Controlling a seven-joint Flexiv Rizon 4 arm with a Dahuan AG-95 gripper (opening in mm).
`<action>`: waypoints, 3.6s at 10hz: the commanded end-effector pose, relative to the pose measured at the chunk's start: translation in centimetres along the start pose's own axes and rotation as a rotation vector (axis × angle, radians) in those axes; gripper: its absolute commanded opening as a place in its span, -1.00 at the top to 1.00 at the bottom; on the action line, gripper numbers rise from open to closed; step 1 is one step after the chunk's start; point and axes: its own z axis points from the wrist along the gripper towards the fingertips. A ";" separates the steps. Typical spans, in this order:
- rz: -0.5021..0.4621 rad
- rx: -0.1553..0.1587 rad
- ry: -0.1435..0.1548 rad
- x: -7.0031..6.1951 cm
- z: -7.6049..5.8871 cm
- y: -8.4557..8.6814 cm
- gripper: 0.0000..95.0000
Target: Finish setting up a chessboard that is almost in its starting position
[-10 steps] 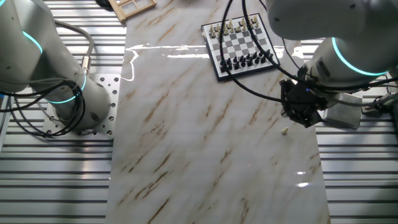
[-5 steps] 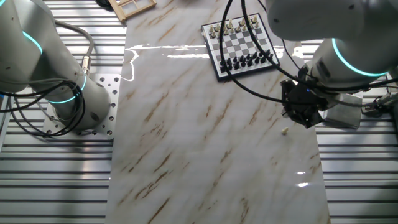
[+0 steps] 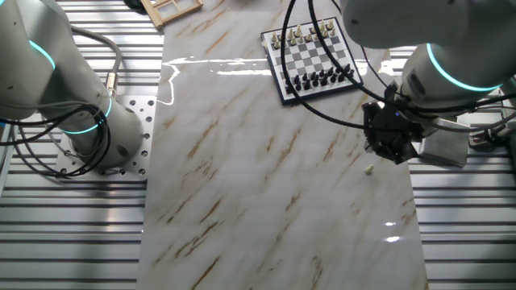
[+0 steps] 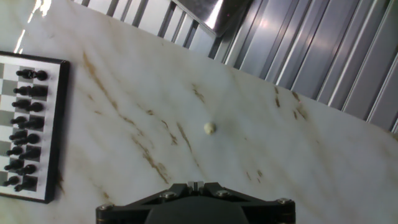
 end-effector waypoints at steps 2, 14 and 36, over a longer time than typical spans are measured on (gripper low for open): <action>0.005 0.000 -0.005 -0.9 1.3 -0.6 1.00; -0.030 -0.040 -0.047 -5.5 5.6 -2.7 -0.20; -0.080 0.004 -0.040 -4.1 9.0 -1.7 0.20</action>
